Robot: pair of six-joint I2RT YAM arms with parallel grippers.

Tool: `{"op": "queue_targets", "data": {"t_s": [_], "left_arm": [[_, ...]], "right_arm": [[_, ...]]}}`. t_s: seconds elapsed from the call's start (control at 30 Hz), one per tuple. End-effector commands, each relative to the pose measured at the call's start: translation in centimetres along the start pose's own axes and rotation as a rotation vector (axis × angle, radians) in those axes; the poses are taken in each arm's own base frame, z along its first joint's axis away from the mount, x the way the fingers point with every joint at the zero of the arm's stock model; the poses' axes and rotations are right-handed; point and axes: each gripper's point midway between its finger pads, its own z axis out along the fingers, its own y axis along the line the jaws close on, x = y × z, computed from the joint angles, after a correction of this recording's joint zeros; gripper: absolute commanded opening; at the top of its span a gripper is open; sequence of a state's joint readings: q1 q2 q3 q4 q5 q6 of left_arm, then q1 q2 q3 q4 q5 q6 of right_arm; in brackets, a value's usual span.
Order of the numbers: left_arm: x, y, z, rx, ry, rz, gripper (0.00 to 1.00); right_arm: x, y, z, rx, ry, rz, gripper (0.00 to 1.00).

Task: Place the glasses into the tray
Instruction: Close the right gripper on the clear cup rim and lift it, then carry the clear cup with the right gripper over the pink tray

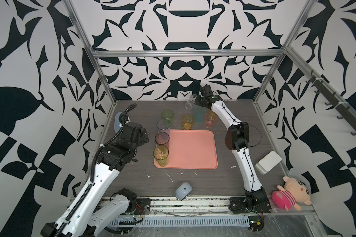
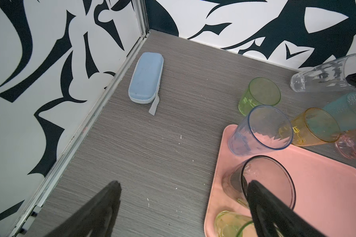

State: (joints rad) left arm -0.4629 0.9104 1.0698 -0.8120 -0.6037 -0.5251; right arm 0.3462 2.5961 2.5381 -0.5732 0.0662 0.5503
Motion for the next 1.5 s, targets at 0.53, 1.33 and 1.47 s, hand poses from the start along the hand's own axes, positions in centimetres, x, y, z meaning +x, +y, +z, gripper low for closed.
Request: {"op": "queue_targets", "data": {"t_s": [0.53, 1.33, 1.47], "left_arm": [[1.0, 0.4, -0.1, 0.001, 0.032, -0.023, 1.0], [0.8, 0.6, -1.3, 0.04, 0.009, -0.053, 1.0], [0.8, 0.7, -1.5, 0.046, 0.007, -0.056, 0.99]], "right_arm": [[-5.6, 3.3, -6.7, -0.103, -0.122, -0.019, 0.0], [-6.3, 6.7, -21.4, -0.183, -0.058, -0.106, 0.0], [-5.2, 7.2, -24.8, -0.173, -0.036, -0.14, 0.0]]}}
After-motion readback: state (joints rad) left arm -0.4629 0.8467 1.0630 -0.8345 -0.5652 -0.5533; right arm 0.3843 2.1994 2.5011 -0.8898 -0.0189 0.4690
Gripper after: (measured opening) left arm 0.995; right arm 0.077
